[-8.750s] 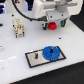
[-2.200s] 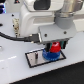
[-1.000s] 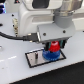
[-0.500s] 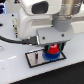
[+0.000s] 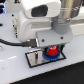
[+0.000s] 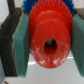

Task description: Insert the blue gear onto the right peg, followed by the red gear

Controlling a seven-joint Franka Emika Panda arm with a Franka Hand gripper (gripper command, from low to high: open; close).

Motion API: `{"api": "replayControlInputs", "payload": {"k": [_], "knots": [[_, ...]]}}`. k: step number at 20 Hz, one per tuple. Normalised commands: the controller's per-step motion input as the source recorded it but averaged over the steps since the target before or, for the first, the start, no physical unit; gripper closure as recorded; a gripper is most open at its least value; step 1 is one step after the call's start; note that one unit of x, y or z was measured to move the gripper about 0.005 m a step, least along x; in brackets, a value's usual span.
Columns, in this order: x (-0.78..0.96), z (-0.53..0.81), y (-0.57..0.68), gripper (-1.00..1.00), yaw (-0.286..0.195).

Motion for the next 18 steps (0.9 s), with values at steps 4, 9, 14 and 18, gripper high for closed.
{"api": "replayControlInputs", "payload": {"k": [4, 9, 14, 18], "knots": [[0.14, -0.04, 0.00, 1.00, 0.000], [0.12, 0.02, 0.03, 1.00, 0.000], [0.12, 0.02, 0.02, 1.00, 0.000], [0.10, 0.11, 0.08, -1.00, 0.000]]}}
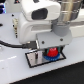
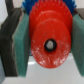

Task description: Insert the blue gear onto the right peg, followed by the red gear

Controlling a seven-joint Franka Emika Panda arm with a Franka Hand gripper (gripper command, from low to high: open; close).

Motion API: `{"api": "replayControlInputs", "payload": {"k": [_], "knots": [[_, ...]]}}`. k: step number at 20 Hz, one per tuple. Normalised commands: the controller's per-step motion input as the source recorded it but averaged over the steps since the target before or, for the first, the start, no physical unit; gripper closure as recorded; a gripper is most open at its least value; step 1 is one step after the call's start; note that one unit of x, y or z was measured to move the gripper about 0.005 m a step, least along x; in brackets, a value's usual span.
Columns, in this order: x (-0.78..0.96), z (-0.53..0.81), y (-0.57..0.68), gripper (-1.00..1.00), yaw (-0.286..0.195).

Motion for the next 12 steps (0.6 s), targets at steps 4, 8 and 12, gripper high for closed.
{"api": "replayControlInputs", "payload": {"k": [4, 8, 12], "knots": [[0.08, 0.23, 0.05, -1.00, 0.000], [0.11, 0.08, 0.06, -1.00, 0.000], [0.02, 0.51, 0.11, -1.00, 0.000]]}}
